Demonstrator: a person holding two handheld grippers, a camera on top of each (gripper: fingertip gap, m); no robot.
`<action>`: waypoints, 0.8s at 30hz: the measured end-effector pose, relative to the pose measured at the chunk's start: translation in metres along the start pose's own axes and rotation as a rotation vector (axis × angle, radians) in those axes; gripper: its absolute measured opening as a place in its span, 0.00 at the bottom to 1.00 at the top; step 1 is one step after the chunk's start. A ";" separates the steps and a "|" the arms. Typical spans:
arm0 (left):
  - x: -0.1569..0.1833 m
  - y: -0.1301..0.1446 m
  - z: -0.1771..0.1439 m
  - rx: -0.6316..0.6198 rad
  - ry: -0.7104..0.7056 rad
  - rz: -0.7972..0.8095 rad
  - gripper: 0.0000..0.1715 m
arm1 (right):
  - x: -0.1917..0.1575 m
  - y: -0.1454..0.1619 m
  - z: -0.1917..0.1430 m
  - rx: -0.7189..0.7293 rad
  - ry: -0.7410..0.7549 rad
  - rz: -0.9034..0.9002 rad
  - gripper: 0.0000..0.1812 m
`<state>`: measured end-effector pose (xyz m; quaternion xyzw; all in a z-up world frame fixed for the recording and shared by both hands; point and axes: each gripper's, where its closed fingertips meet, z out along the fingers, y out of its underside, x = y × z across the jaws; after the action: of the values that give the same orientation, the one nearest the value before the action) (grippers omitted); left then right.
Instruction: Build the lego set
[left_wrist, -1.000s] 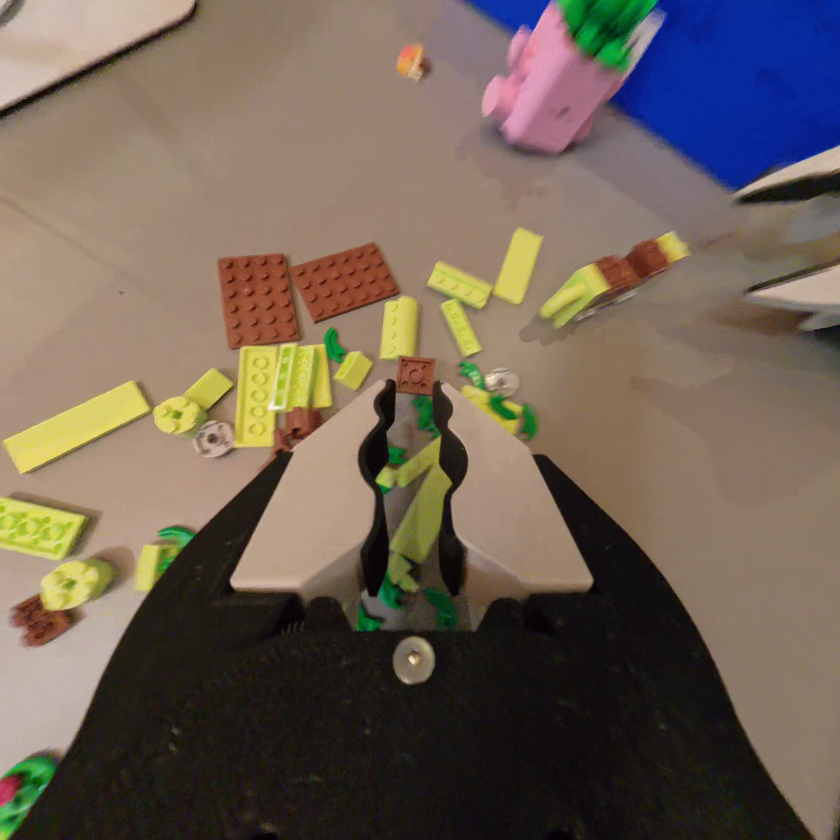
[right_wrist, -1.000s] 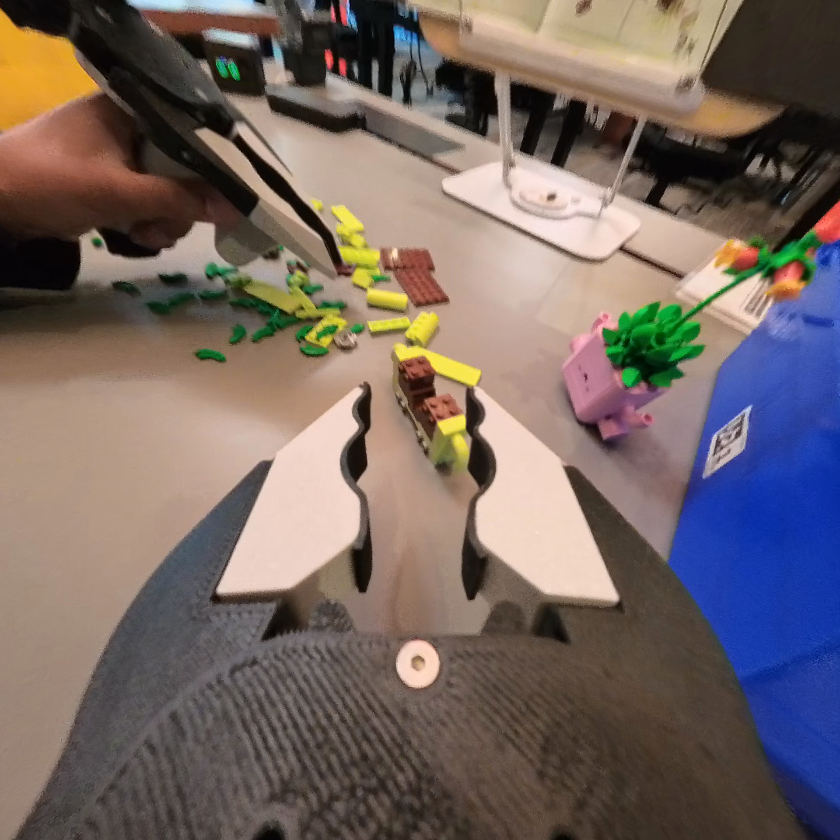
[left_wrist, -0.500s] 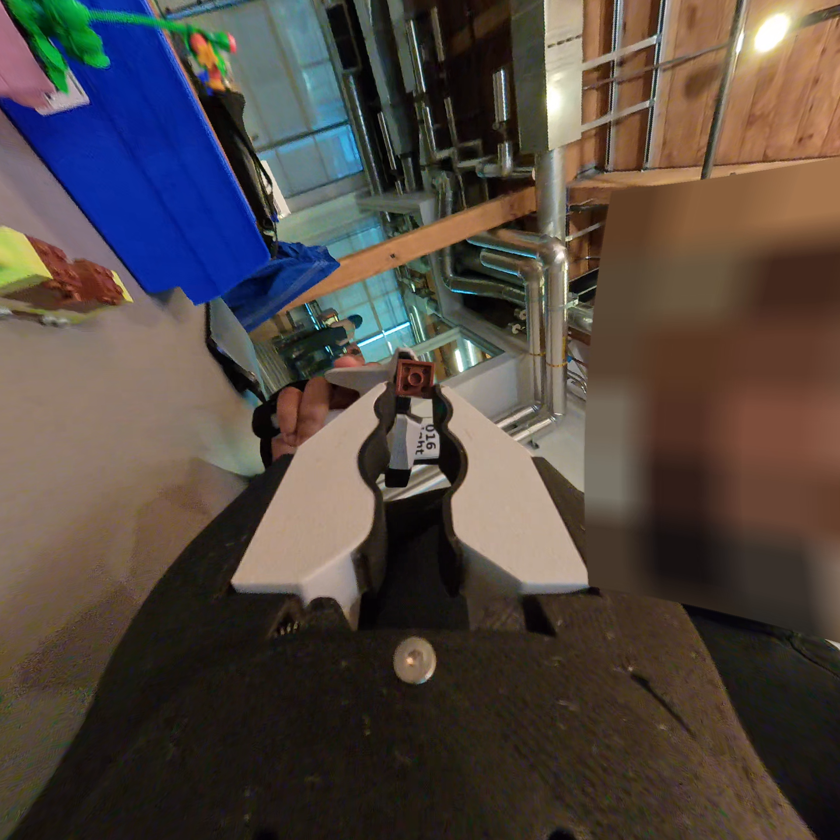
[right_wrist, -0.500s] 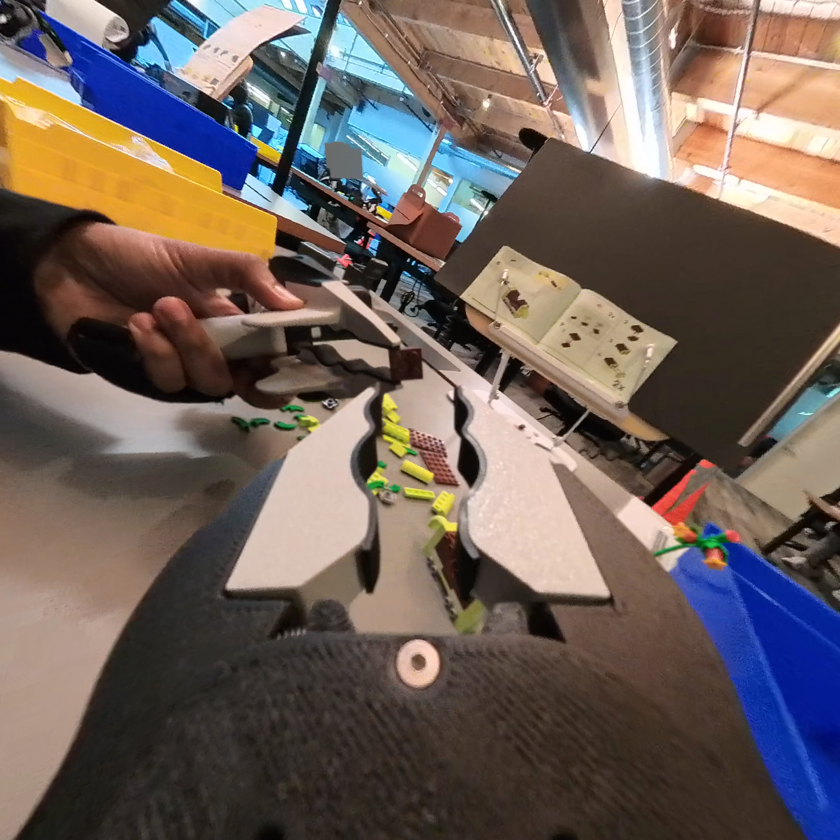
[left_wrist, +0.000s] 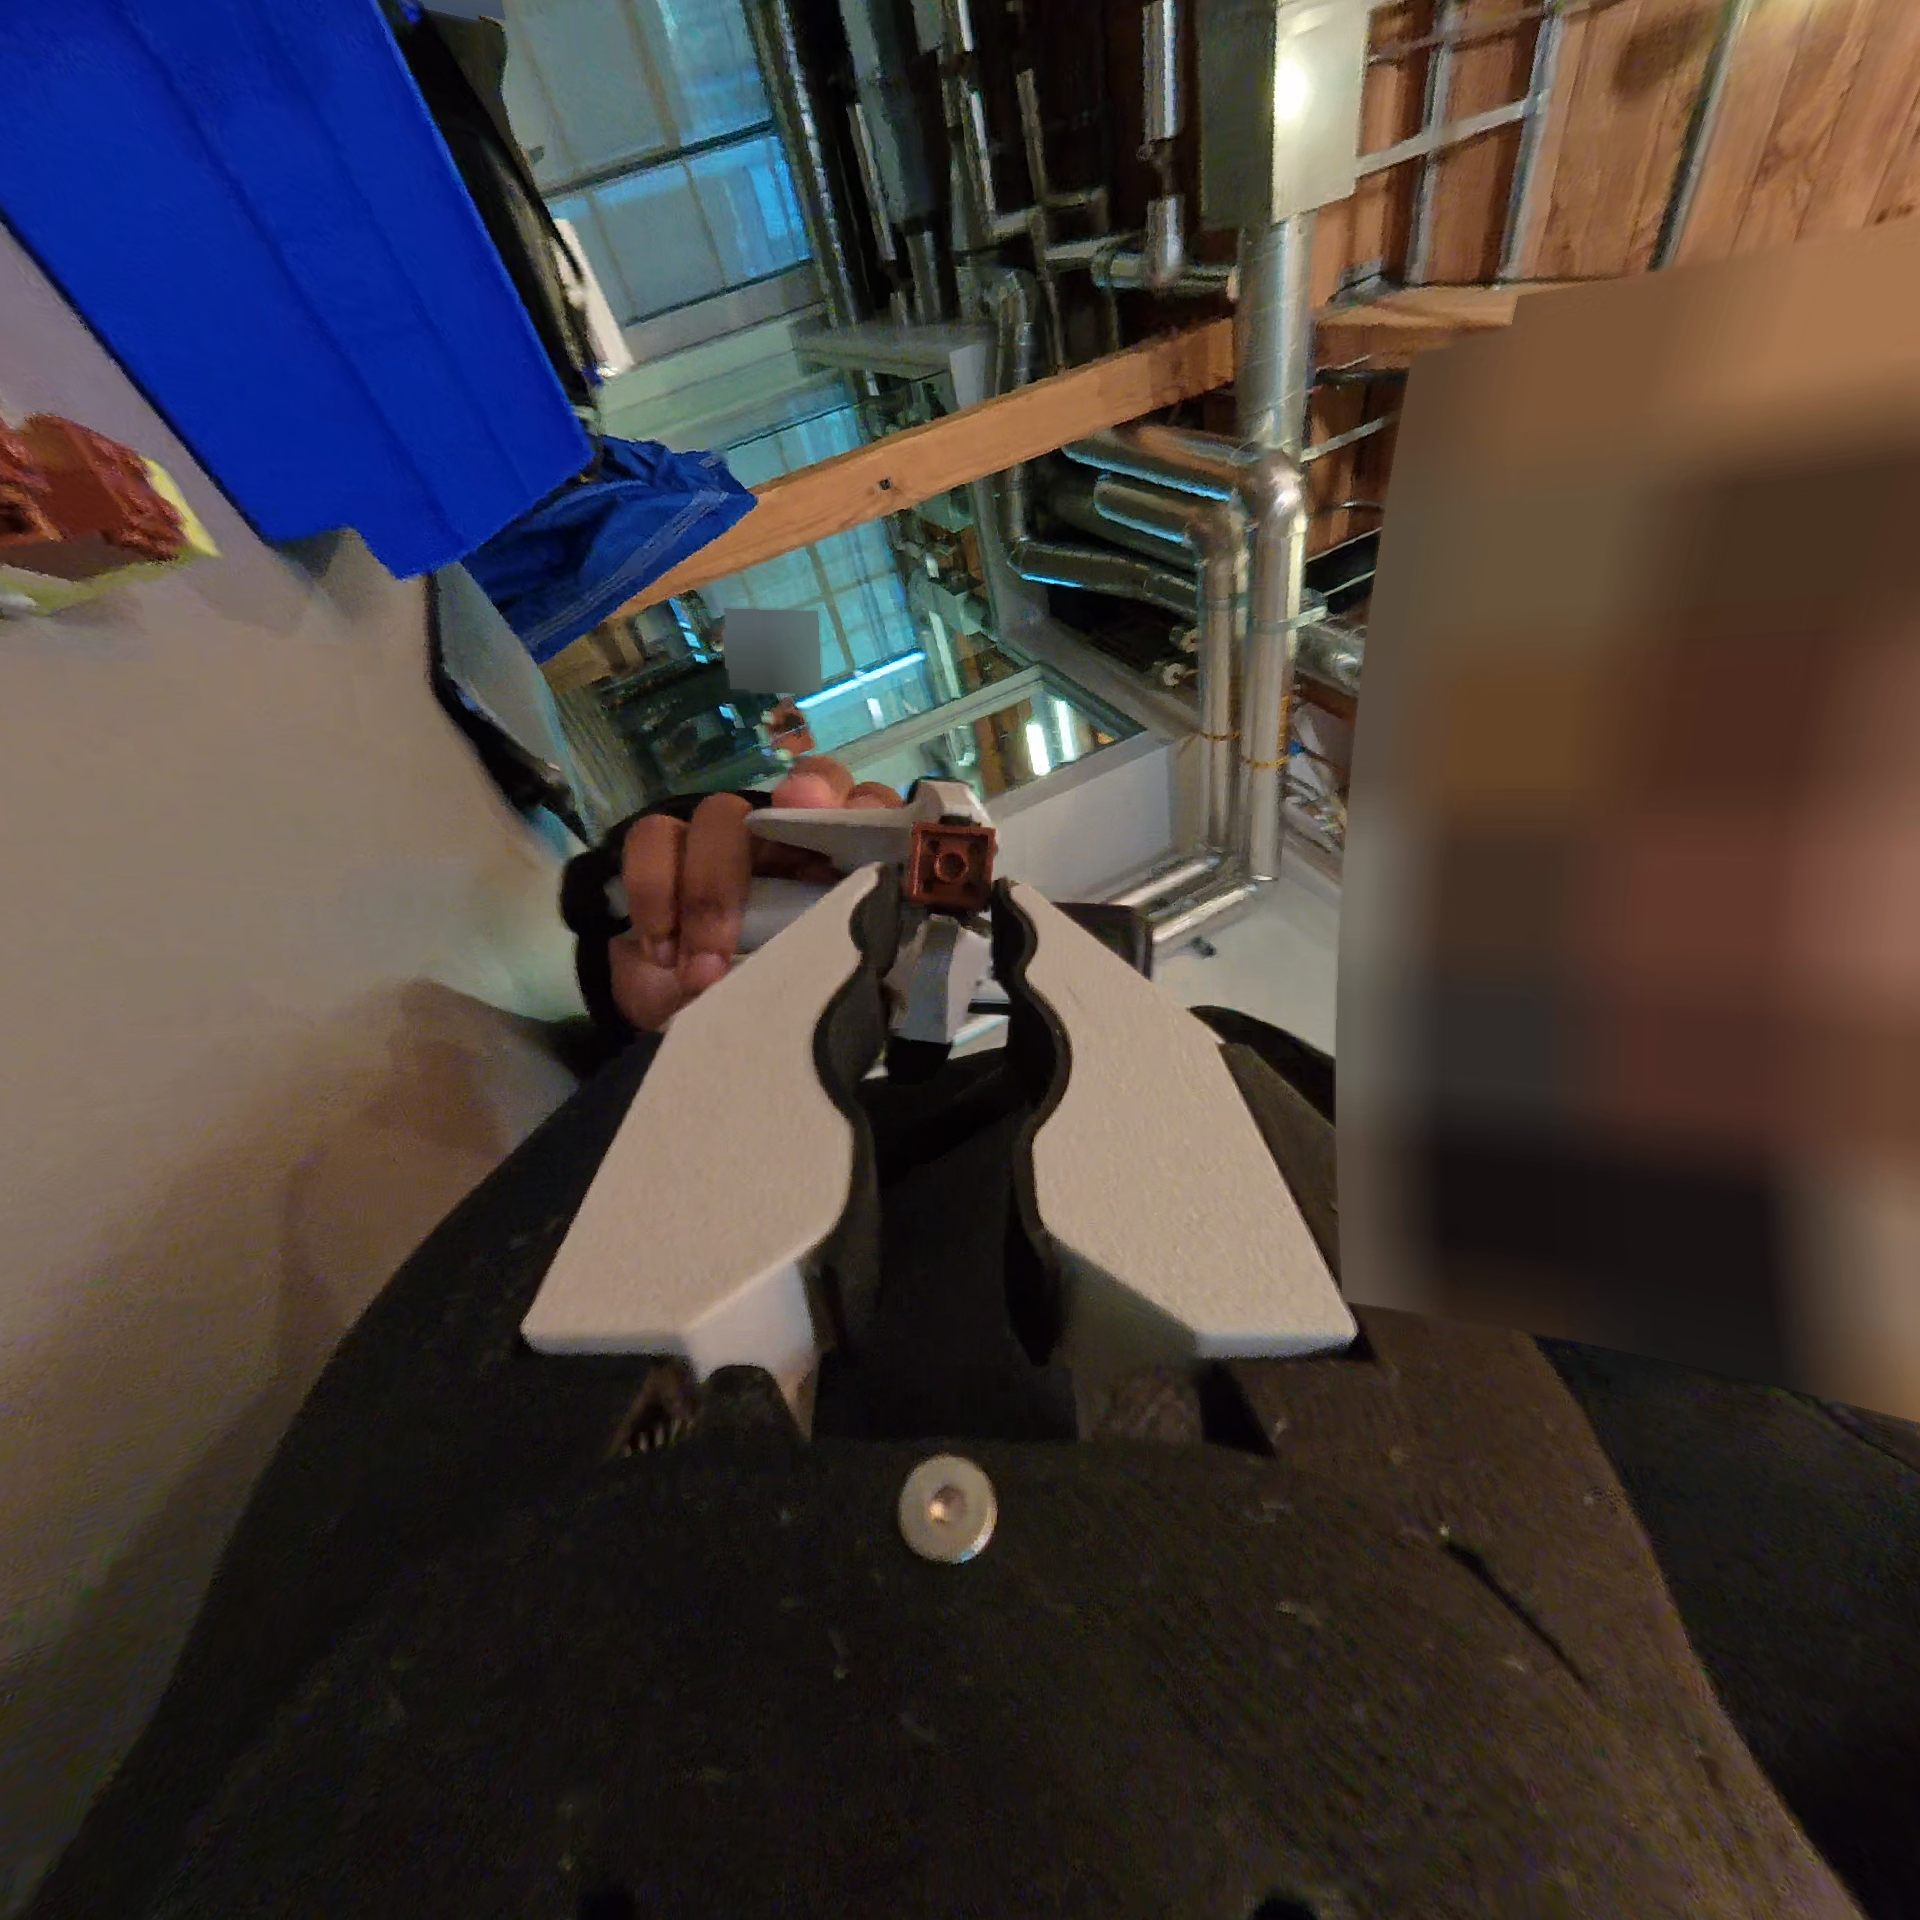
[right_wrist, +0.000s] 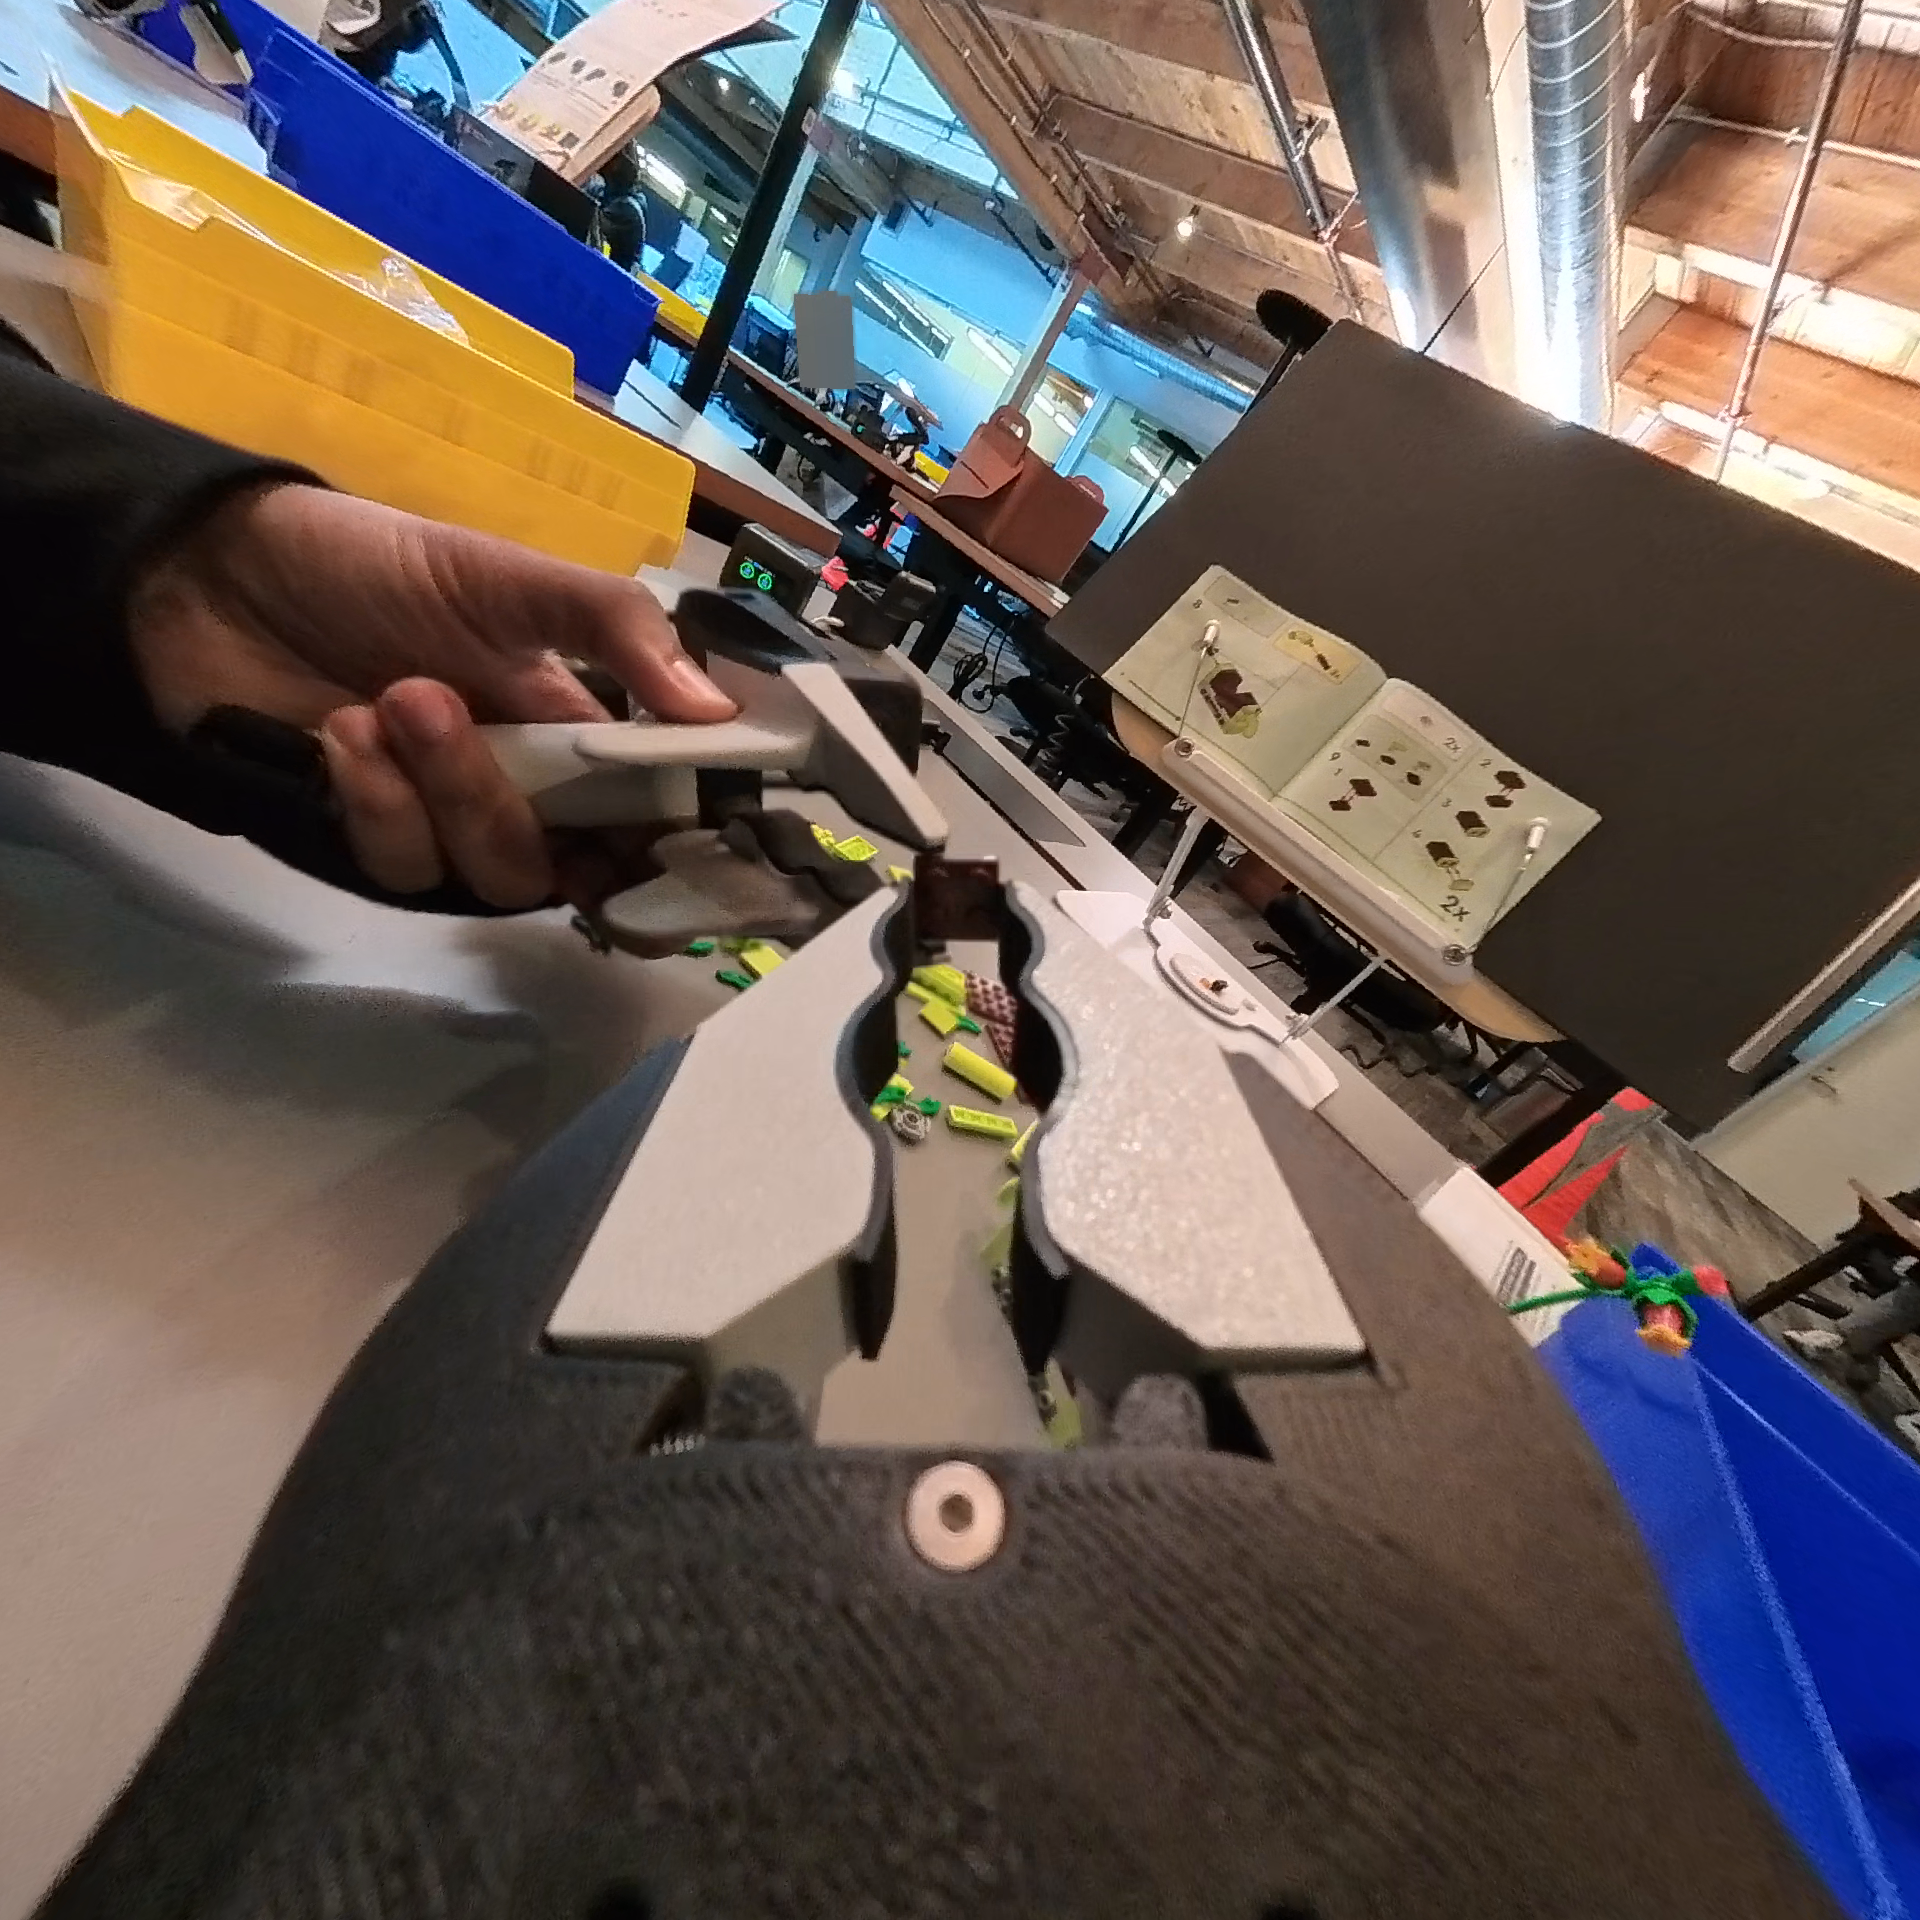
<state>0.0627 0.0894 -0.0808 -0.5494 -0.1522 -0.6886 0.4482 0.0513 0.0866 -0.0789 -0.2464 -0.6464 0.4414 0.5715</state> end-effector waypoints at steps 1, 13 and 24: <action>-0.002 -0.004 -0.004 0.015 -0.039 0.047 0.14 | 0.001 0.002 0.000 -0.009 -0.004 0.007 0.07; -0.003 -0.035 -0.130 0.130 -0.952 0.985 0.22 | -0.058 0.103 -0.014 -0.712 -0.543 0.250 0.07; -0.018 -0.028 -0.123 0.058 -0.947 0.998 0.21 | -0.046 0.098 0.008 -0.555 -0.445 0.338 0.28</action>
<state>-0.0356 0.0269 -0.1320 -0.7833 -0.0786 -0.0811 0.6114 0.0358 0.0939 -0.1859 -0.3925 -0.7996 0.3805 0.2484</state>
